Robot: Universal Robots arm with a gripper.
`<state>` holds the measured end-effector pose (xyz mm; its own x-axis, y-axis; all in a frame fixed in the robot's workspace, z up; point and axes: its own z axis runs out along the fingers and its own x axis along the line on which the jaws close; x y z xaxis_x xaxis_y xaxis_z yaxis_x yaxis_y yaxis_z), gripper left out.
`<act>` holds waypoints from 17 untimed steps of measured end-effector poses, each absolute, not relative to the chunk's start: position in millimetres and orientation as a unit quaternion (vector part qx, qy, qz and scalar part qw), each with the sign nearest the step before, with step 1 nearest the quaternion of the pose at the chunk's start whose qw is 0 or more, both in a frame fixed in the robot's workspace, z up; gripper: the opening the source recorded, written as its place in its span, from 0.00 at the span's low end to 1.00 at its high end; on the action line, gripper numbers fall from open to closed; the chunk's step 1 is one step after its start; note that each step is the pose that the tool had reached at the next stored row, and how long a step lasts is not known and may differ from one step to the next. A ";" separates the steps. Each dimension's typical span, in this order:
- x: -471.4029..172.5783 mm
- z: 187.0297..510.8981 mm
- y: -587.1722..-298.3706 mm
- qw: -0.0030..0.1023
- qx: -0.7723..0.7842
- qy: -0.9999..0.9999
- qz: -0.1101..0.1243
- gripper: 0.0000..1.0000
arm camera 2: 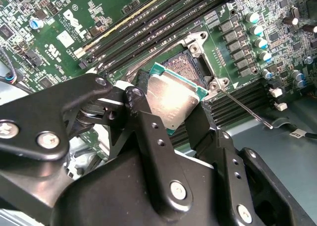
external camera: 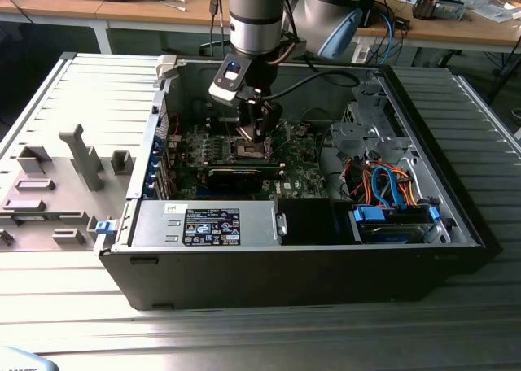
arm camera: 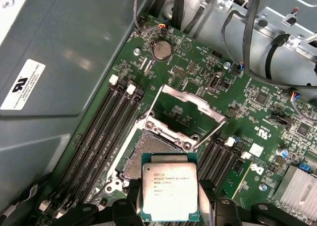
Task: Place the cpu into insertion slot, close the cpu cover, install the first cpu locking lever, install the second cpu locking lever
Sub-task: 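Place the cpu into insertion slot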
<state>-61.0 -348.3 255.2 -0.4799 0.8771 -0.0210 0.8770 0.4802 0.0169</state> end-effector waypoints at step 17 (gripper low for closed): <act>-61.0 254.9 -348.3 0.013 0.530 0.848 0.002 0.55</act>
